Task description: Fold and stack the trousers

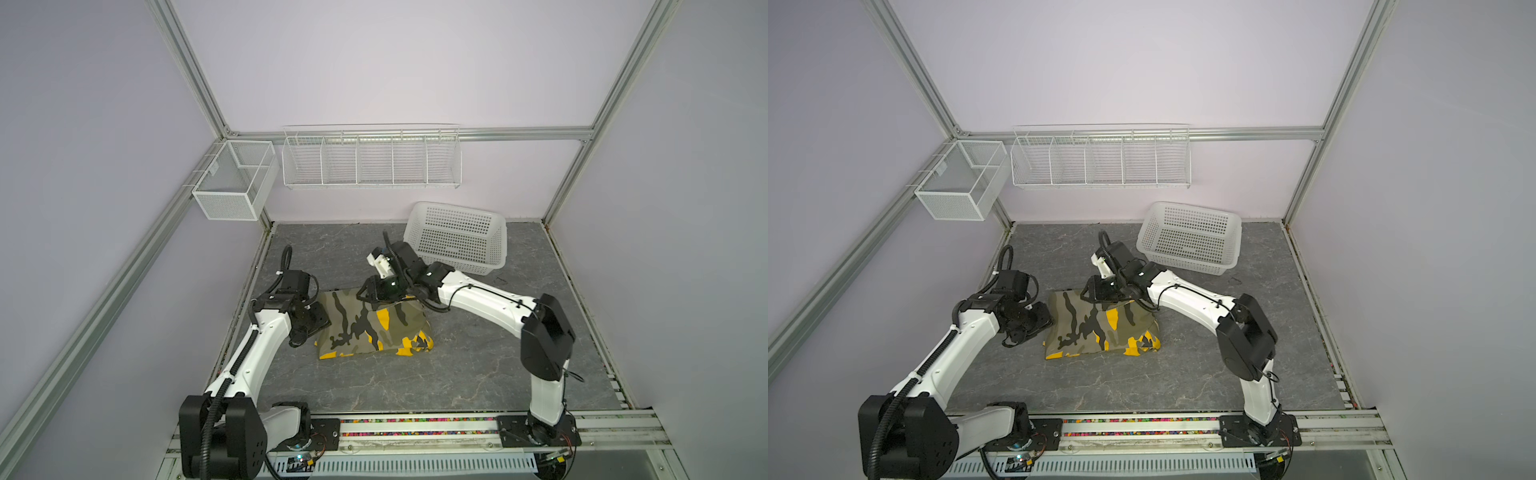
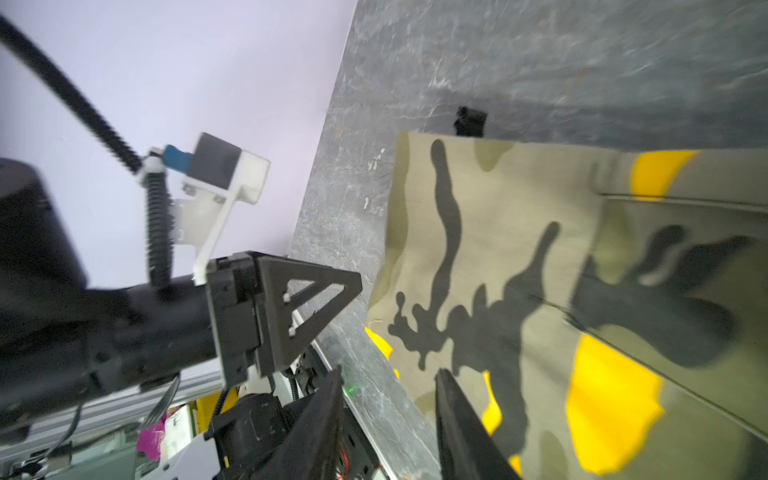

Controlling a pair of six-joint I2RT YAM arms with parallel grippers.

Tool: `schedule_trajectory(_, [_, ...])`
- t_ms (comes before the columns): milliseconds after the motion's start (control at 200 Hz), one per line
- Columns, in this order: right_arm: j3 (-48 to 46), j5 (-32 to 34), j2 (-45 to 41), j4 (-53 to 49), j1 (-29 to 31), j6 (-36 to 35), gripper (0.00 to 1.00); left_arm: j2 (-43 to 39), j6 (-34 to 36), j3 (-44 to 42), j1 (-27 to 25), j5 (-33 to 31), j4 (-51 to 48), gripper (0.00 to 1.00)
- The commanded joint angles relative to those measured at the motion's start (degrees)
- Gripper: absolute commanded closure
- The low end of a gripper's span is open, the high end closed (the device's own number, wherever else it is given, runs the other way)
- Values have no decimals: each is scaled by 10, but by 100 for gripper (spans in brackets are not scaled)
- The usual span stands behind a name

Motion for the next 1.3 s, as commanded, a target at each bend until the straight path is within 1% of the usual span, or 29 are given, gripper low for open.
schedule_trajectory(0, [-50,55,-58,-85,-14,-98,59,19,3,-23,9,15,23,36])
schedule_trajectory(110, [-87,76,-86,-127,-23,-157,59,42,2,-38,13,22,53,35])
schedule_trajectory(190, [-114,81,-95,-129,-23,-182,59,64,10,-40,18,31,71,36])
schedule_trajectory(305, [-154,99,-99,-122,-18,-214,60,85,17,-29,20,44,96,40])
schedule_trajectory(385, [-179,114,-98,-112,-18,-225,61,96,22,-19,20,46,101,41])
schedule_trajectory(465, [-193,127,-92,-112,-17,-237,61,121,35,-12,20,41,101,46])
schedule_trajectory(555, [-210,142,-85,-112,-16,-248,62,146,45,-8,20,56,108,50])
schedule_trajectory(755, [-260,156,-74,-104,-9,-264,64,167,56,-1,20,67,119,58])
schedule_trajectory(895, [-271,165,-61,-105,-6,-277,64,179,66,11,20,80,122,69])
schedule_trajectory(1035, [-280,171,-54,-105,-2,-285,65,182,80,32,20,82,103,89])
schedule_trajectory(1094, [-284,176,-53,-106,0,-289,65,175,86,47,20,83,86,100])
schedule_trajectory(1294, [-303,188,-64,-103,4,-298,66,157,109,112,18,108,28,100])
